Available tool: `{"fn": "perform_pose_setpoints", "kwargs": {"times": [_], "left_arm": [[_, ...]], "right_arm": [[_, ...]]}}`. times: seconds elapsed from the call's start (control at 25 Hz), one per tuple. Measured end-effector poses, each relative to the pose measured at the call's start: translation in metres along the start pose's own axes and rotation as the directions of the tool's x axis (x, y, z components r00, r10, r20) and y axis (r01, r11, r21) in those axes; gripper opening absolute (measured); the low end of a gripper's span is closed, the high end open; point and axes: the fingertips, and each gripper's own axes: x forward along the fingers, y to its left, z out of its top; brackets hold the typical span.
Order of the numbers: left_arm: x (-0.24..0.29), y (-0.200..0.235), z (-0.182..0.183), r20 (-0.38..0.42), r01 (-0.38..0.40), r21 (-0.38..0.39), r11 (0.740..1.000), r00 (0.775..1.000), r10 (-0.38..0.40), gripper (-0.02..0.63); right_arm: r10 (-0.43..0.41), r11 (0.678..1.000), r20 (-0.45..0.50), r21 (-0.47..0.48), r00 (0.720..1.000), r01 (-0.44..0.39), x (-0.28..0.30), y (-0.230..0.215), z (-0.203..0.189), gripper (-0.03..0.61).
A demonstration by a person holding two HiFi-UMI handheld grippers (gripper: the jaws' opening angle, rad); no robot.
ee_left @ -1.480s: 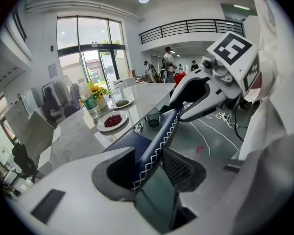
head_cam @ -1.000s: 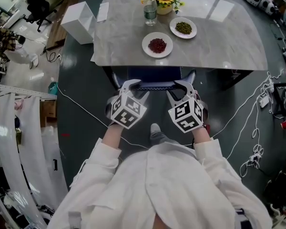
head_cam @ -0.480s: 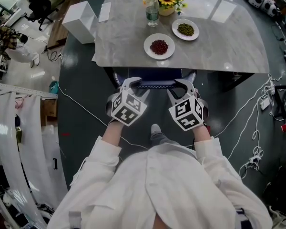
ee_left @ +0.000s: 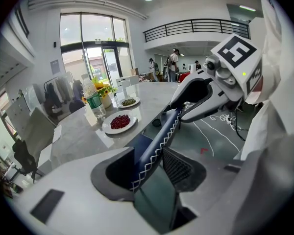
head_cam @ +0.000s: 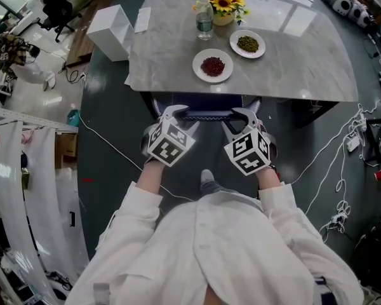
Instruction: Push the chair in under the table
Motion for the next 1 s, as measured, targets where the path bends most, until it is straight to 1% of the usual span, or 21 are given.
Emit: {"fn": "perform_pose_setpoints", "kwargs": {"times": [0.24,0.56,0.76,0.92,1.0], "left_arm": [[-0.005,-0.001,-0.005,-0.010,0.000,-0.013,1.000,1.000,0.000,0.183],[-0.006,-0.003,-0.009,-0.004,-0.010,-0.027,1.000,1.000,0.010,0.183],[-0.008,-0.004,-0.008,0.012,-0.023,-0.032,0.999,1.000,0.023,0.183],[-0.007,-0.004,-0.009,-0.007,-0.032,-0.029,0.999,0.999,0.032,0.184],[-0.009,-0.003,-0.009,-0.006,-0.037,-0.039,0.999,0.999,0.036,0.186]], "right_arm": [[0.024,1.000,0.005,-0.017,1.000,-0.024,-0.002,0.007,0.002,0.149],[0.033,0.999,0.003,-0.029,0.999,-0.033,-0.002,0.012,0.002,0.149],[0.020,0.999,-0.013,-0.033,1.000,-0.020,-0.004,0.012,0.001,0.149],[-0.001,1.000,-0.002,-0.019,1.000,0.001,-0.013,0.011,0.004,0.149],[-0.009,1.000,0.004,-0.014,1.000,0.009,-0.019,0.012,0.005,0.149]]}}
